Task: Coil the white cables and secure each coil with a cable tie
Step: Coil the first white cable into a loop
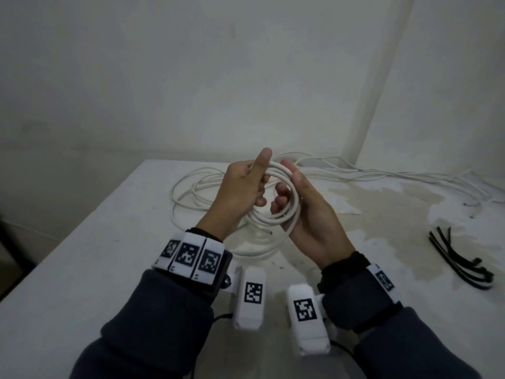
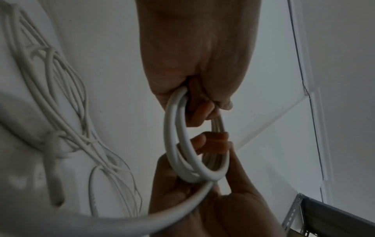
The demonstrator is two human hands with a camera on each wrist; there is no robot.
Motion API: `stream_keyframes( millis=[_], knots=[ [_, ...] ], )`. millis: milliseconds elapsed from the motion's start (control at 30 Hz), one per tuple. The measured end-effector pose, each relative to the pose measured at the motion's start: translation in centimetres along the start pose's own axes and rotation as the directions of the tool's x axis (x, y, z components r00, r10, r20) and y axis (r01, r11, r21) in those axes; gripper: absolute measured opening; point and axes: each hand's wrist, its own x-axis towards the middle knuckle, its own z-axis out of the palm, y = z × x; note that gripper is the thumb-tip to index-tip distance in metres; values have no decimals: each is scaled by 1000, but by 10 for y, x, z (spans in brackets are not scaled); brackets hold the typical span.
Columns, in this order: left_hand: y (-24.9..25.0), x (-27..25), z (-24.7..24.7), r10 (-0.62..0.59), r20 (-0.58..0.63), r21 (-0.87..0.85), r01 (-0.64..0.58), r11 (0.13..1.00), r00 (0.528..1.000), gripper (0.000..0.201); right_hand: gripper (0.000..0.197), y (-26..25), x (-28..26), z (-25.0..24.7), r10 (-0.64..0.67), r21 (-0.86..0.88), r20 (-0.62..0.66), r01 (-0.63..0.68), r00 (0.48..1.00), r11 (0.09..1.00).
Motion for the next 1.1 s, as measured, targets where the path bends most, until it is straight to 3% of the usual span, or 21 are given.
stream_keyframes(
  millis=[133, 267, 400, 500, 600, 700, 767, 833, 867, 933, 1000, 1100],
  knots=[
    [-7, 0, 1, 2, 8, 85, -3, 996, 1000, 45, 38, 0, 2, -8, 168, 30, 107, -172, 980, 985],
    [-10, 1, 3, -13, 22, 89, 11, 996, 1000, 44, 41, -2, 2, -13, 228, -2, 150, -230, 962, 973],
    [-19, 3, 4, -49, 31, 99, 46, 994, 998, 45, 40, 4, 1, -16, 251, 106, 126, -265, 960, 958],
    [-28, 3, 2, -89, 53, 189, 78, 979, 995, 44, 41, 10, 2, -22, 228, 140, 60, -234, 972, 962],
    [-35, 8, -4, -52, -12, 326, 53, 944, 999, 39, 39, 3, 5, -34, 143, 239, -23, -134, 989, 962],
    [-28, 13, -11, -108, -48, 272, 117, 955, 993, 28, 40, -11, 5, -54, 36, 298, -139, 8, 990, 955],
    [-22, 9, -13, -305, 90, 287, 268, 919, 948, 41, 39, -16, 5, -65, -2, 331, -212, 74, 977, 941],
    [-23, 3, -14, -515, 242, 448, 377, 811, 822, 53, 38, -17, 3, -68, -21, 370, -255, 117, 967, 922],
    [-25, 0, -13, -581, 280, 498, 402, 769, 765, 58, 39, -16, 3, -68, -29, 384, -267, 134, 963, 914],
    [-32, -3, -9, -637, 282, 472, 474, 743, 718, 58, 40, -13, 4, -63, -42, 399, -272, 152, 961, 904],
    [-39, -3, -7, -631, 242, 337, 546, 767, 737, 47, 42, -8, 4, -57, -44, 399, -253, 145, 966, 906],
    [-41, 2, -7, -532, 157, 130, 516, 846, 832, 25, 41, -2, 3, -51, -22, 382, -187, 94, 982, 919]
  ],
)
